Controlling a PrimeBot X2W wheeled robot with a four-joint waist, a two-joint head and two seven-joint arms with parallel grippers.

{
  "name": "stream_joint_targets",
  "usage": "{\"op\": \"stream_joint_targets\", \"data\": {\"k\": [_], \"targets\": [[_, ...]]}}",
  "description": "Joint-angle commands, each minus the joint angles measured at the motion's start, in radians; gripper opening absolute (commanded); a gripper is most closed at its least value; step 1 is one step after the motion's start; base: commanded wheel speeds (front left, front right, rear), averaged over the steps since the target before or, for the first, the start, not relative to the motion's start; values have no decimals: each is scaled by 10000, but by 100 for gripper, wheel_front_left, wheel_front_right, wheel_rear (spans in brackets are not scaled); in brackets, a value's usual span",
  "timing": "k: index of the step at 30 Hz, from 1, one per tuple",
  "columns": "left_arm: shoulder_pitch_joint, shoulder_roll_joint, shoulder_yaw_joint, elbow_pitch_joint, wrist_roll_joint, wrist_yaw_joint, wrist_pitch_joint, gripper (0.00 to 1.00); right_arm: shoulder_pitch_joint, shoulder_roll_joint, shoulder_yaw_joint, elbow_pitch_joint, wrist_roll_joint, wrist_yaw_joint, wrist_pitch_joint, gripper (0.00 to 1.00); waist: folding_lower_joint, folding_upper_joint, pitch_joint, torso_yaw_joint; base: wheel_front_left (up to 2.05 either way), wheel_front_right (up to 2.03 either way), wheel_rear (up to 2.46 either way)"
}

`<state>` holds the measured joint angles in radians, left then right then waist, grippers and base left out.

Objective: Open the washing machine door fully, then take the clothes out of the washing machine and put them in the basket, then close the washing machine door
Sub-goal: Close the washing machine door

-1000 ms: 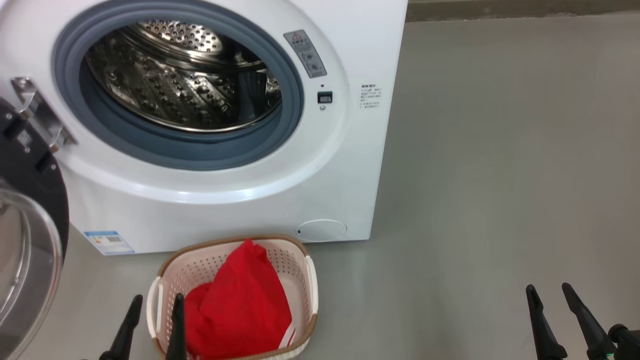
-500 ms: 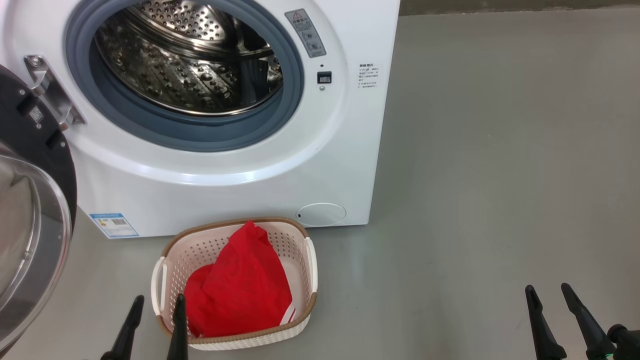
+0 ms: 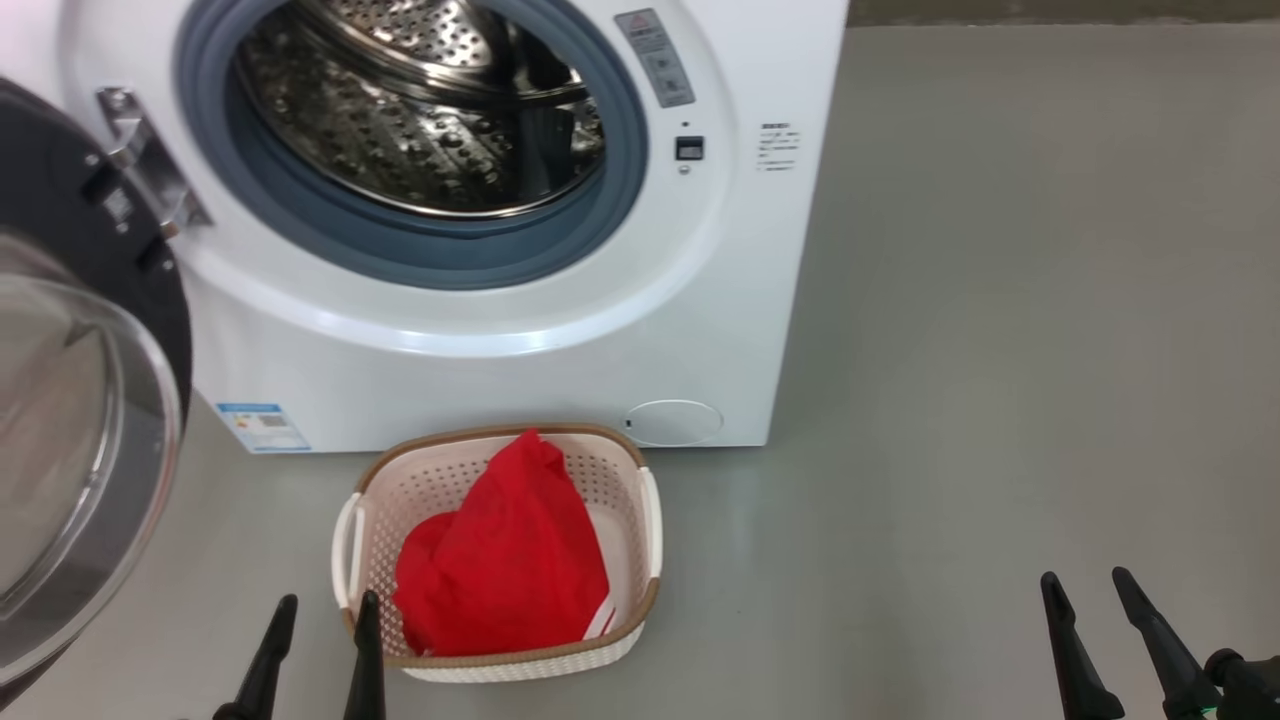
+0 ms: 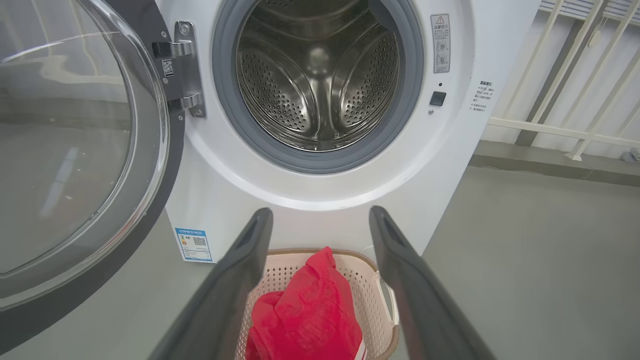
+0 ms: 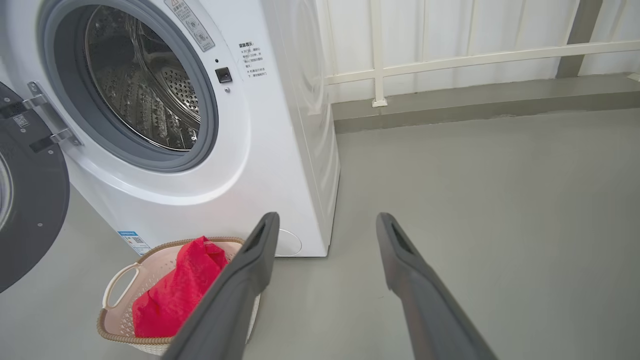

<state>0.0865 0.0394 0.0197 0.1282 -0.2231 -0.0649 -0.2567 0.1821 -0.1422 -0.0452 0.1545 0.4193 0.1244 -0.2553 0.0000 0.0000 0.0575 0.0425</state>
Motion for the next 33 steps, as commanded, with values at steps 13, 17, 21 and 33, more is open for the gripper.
{"op": "stream_joint_targets", "data": {"k": [13, 17, 21, 33], "targets": [[-145, 108, -201, -245, -788, 930, -51, 100, -780, -584, 853, -174, -116, 63, -65, 100, 0, 0, 116, 2042, 0, 0, 0], [-96, 108, -329, -236, -923, 1120, -51, 100, -954, -719, 1084, -149, -120, 63, -65, 100, 0, 0, 119, 2746, 0, 0, 0], [-17, 108, -442, -263, -1048, 1304, -51, 100, -1042, -890, 1379, -84, -126, 63, -65, 100, 0, 0, 105, 3417, 0, 0, 0], [360, 108, -403, -436, -1459, 1738, -51, 100, -1459, -1250, 2304, 47, -81, 63, -65, 100, 0, 0, 85, 4674, 0, 0, 0]]}}
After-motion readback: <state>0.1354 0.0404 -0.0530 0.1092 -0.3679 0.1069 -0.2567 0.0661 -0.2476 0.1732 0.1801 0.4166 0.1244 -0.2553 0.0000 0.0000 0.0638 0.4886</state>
